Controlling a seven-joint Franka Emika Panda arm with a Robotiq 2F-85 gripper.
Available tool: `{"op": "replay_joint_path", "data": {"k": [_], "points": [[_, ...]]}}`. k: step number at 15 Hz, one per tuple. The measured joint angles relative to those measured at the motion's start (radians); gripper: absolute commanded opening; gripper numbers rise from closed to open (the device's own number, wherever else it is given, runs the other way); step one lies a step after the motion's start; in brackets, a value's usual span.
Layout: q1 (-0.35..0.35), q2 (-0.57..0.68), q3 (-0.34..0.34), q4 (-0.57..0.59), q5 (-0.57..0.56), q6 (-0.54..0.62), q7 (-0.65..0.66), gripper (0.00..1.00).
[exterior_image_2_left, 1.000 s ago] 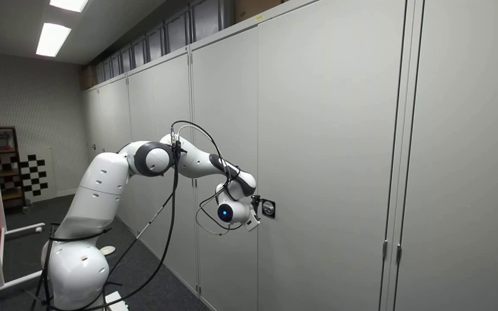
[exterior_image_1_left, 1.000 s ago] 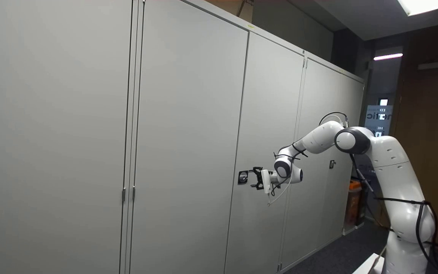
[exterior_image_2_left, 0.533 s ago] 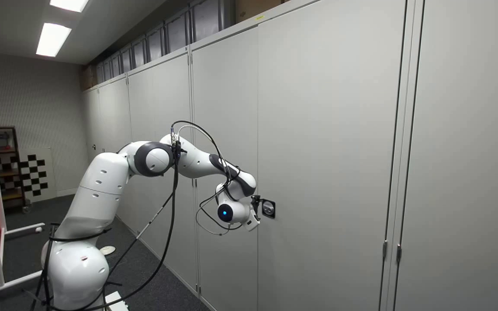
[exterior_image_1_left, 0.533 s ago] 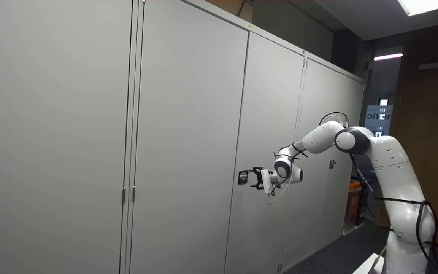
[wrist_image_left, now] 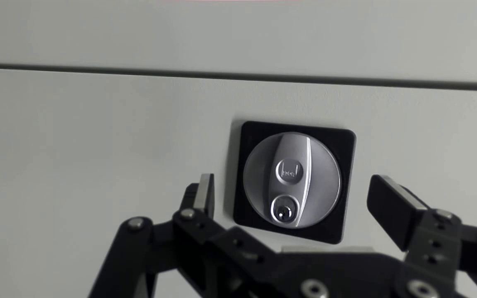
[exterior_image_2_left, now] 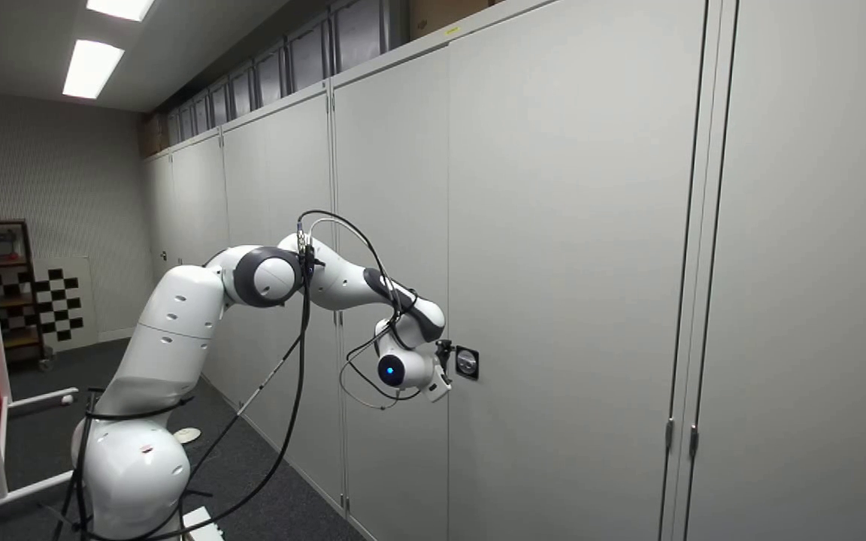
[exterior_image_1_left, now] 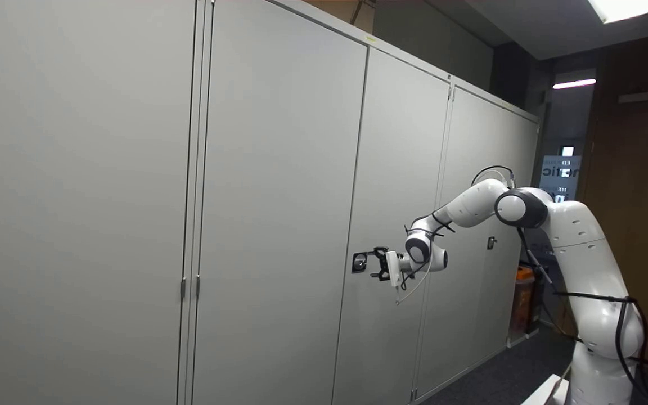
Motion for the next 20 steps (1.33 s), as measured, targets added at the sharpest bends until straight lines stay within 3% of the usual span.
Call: {"op": "replay_joint_path", "data": {"k": [9, 12, 14, 16, 17, 20], "points": [[0.001, 0.001, 0.002, 0.003, 0.0, -0.014, -0.001, 1.0], [0.002, 0.001, 0.003, 0.004, 0.0, -0.035, -0.001, 0.89], [0.005, 0.001, 0.003, 0.004, 0.0, -0.035, -0.001, 0.74], [0.006, 0.001, 0.003, 0.005, 0.0, -0.035, 0.0, 0.77], [0.006, 0.002, 0.003, 0.008, 0.0, -0.035, 0.0, 0.71], [0.006, 0.013, 0.002, 0.027, 0.0, -0.035, 0.002, 0.75]]}}
